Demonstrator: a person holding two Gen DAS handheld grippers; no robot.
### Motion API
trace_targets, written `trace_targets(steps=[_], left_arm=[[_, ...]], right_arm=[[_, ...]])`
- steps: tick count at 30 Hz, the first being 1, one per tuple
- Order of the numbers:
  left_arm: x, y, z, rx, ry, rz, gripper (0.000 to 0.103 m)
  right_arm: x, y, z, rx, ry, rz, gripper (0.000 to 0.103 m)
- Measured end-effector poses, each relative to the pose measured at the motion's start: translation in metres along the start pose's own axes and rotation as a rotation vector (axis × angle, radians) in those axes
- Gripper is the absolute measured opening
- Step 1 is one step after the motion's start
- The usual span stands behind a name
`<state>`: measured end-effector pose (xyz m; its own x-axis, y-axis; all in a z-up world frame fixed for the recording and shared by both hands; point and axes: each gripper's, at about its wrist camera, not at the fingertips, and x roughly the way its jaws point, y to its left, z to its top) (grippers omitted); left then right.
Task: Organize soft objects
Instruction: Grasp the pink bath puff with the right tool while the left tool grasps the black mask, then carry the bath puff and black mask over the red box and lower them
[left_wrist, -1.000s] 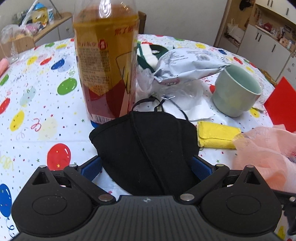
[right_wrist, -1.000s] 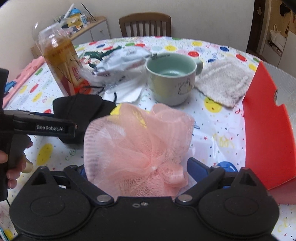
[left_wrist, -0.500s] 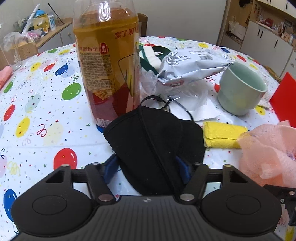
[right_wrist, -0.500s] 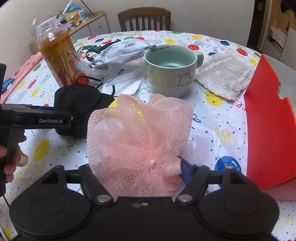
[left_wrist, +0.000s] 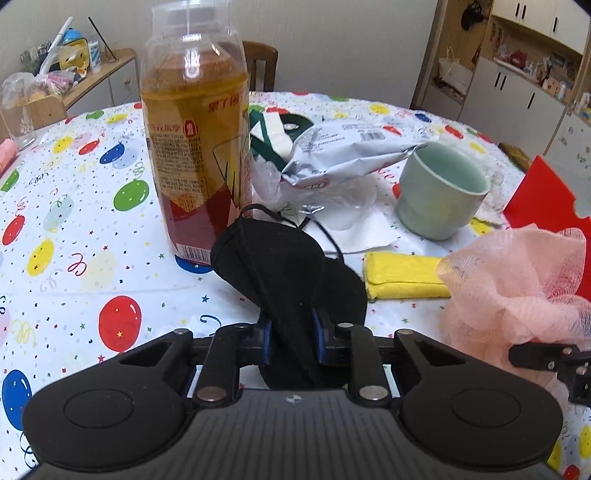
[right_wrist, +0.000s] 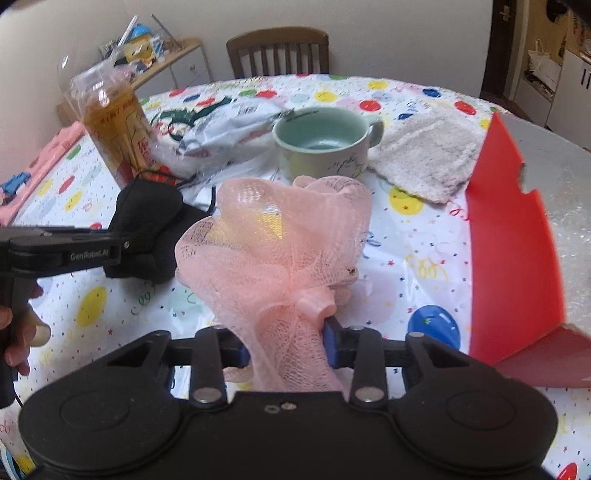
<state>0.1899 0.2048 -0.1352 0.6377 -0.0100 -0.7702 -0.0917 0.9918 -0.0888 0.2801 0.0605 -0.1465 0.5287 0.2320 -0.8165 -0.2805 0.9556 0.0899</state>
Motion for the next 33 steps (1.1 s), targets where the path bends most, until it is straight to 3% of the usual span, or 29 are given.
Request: trace_targets(steps=[19,33], left_arm=[[-0.079,-0.032,0.01,0.016,-0.082,-0.086,0.019],[-0.133,-0.102,0.039,0.07,-0.182,-0.237,0.019]], right_arm=[[-0.088,-0.036,0.008,0.086,-0.154,0.062,0.034],[-0.148,-0.098,0.012,0.158,-0.271,0.051,0.034]])
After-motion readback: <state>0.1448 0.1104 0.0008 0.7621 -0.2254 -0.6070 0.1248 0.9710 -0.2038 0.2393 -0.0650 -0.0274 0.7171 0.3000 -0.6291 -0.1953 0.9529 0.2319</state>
